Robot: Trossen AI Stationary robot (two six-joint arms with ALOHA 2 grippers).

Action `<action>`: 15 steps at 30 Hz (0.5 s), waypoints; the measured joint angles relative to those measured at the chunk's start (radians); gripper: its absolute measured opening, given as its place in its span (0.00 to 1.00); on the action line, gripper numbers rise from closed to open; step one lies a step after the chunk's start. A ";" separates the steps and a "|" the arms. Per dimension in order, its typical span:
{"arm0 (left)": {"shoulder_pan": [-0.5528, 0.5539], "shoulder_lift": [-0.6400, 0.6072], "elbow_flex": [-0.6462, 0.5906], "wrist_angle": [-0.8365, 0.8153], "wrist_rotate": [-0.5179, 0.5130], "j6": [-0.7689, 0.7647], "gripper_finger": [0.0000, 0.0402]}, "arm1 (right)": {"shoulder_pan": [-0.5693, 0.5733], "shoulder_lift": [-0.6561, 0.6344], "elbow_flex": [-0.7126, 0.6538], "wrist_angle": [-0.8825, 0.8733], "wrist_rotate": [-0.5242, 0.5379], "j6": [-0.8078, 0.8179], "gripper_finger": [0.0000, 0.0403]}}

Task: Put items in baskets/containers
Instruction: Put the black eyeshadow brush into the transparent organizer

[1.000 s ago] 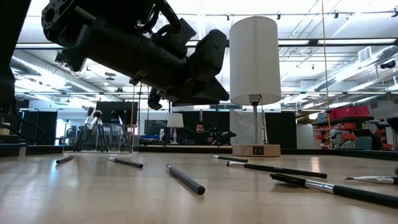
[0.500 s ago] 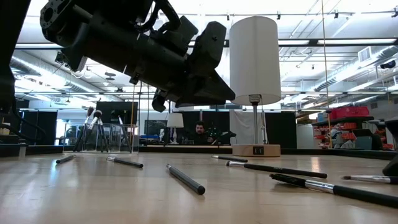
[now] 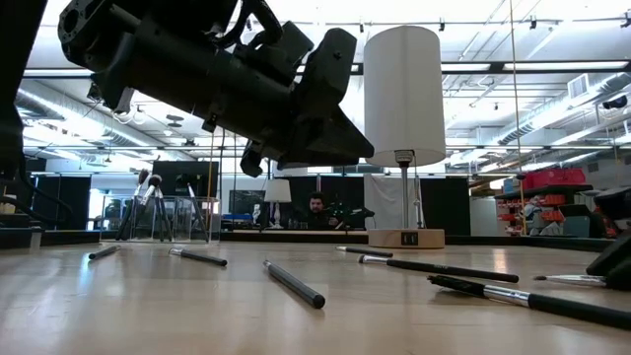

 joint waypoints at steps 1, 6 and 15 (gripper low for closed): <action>-0.001 0.000 0.000 0.000 0.000 0.000 0.27 | 0.000 0.012 0.000 0.024 0.003 0.016 0.16; -0.010 0.000 0.000 -0.004 0.001 0.007 0.27 | 0.008 0.079 -0.006 0.156 0.027 0.092 0.03; -0.018 0.000 0.000 -0.004 0.000 0.012 0.27 | 0.031 0.046 -0.003 0.089 0.032 0.127 0.03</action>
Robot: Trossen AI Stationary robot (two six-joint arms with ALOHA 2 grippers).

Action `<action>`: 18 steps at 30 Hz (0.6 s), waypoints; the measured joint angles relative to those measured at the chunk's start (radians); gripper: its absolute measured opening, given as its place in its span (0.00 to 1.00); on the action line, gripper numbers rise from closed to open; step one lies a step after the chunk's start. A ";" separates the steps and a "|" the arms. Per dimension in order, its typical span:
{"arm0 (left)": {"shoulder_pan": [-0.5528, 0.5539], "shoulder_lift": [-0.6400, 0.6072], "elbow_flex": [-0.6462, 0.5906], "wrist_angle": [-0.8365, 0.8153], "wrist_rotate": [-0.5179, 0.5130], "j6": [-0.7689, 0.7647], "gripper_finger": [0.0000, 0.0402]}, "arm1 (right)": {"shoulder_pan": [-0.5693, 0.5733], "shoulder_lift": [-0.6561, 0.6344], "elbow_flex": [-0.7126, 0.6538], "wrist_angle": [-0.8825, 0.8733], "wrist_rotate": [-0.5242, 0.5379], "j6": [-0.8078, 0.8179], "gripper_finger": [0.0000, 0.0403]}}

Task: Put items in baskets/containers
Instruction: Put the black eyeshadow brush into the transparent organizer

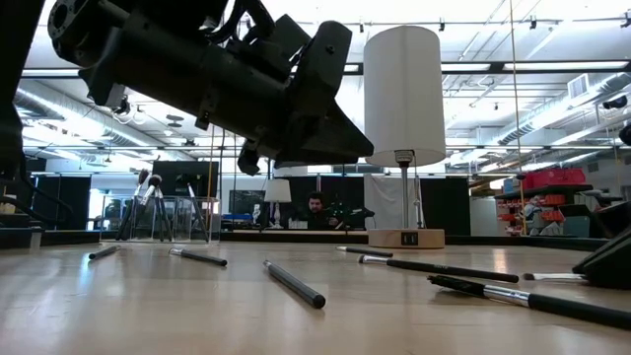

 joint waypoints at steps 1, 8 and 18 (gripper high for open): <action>0.000 0.000 0.000 0.000 0.000 0.000 0.27 | -0.003 -0.019 0.002 -0.039 -0.004 -0.010 0.03; 0.002 0.000 0.000 0.006 -0.013 -0.003 0.27 | -0.026 -0.175 -0.014 -0.175 0.042 -0.243 0.02; 0.005 0.000 0.000 0.010 0.020 0.045 0.27 | -0.037 -0.293 -0.021 -0.093 0.140 -0.338 0.02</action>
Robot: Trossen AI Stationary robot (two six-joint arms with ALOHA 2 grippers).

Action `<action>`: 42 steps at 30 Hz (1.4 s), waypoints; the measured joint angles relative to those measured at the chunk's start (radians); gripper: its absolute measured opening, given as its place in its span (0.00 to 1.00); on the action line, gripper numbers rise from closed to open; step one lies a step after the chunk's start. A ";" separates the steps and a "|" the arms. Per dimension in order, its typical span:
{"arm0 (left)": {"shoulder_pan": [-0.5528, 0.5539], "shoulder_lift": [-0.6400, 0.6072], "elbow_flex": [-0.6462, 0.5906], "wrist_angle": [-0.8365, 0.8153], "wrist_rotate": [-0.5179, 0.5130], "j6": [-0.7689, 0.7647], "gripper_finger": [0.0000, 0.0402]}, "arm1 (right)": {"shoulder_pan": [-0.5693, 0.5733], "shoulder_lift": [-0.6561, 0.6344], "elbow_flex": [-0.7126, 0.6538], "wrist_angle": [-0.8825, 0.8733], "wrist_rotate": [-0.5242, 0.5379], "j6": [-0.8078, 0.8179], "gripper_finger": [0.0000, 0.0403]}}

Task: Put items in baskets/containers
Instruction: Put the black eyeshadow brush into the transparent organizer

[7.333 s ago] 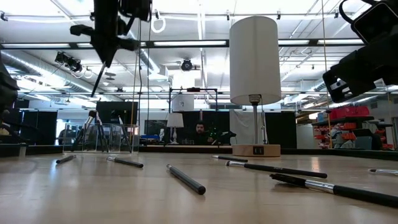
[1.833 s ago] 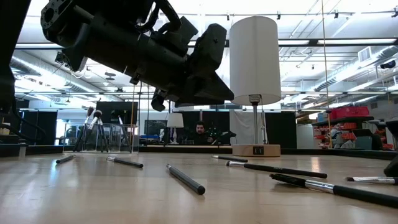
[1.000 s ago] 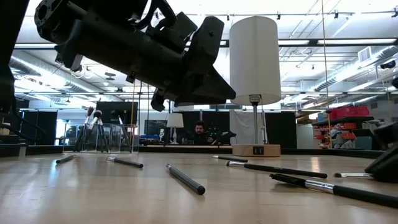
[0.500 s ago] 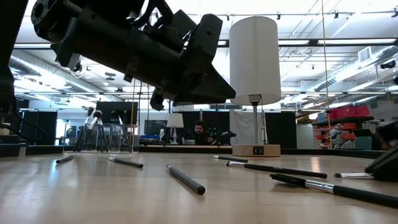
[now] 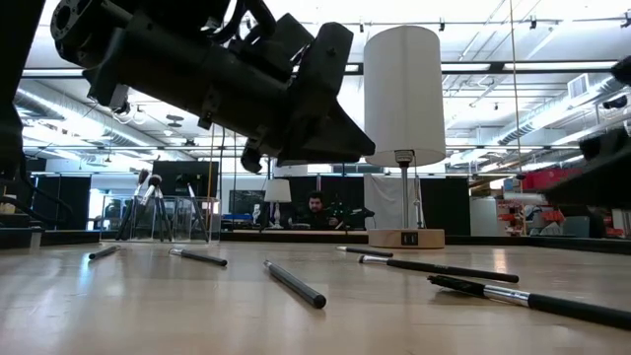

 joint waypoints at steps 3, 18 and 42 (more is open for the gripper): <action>0.000 0.000 0.000 0.023 0.074 0.071 0.27 | 0.001 0.000 0.001 0.144 -0.005 -0.094 0.02; -0.038 0.000 0.030 0.389 0.464 0.481 0.27 | -0.060 -0.003 0.015 0.765 -0.410 -0.609 0.02; -0.048 0.121 0.315 0.333 0.556 0.681 0.52 | -0.104 -0.001 0.095 0.734 -0.538 -0.655 0.02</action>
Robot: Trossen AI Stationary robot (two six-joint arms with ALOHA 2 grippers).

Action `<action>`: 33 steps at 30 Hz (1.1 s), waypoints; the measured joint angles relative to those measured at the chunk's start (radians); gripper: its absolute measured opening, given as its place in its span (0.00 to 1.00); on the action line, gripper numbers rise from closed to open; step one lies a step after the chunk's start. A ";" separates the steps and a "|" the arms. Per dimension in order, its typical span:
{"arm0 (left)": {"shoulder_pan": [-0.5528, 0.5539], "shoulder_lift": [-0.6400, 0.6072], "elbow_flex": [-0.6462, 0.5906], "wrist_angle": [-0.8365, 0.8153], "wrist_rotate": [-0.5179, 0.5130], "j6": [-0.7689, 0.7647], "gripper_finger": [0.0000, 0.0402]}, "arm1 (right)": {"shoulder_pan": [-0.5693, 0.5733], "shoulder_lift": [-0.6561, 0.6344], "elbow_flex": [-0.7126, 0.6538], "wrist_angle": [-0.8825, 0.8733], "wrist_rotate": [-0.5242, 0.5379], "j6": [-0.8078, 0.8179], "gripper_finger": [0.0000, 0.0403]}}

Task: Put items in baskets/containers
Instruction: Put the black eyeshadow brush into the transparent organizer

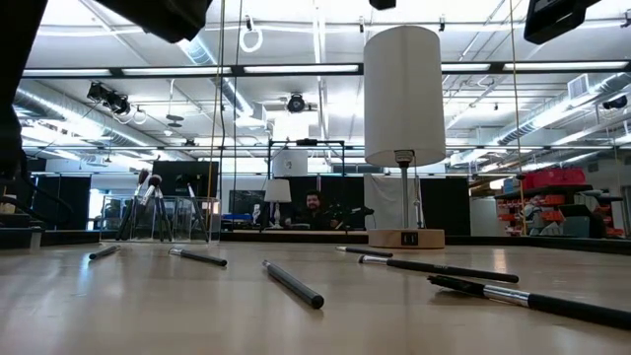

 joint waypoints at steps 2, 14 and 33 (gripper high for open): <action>-0.001 0.000 0.000 0.003 0.002 0.001 0.46 | 0.000 0.000 0.000 0.001 -0.002 0.000 0.02; 0.003 0.000 0.000 -0.001 -0.002 -0.003 0.13 | 0.000 0.000 0.000 0.001 -0.002 0.001 0.02; -0.046 -0.040 -0.002 -0.205 -0.347 -0.047 0.03 | 0.085 -0.070 -0.046 -0.055 0.456 -0.007 0.26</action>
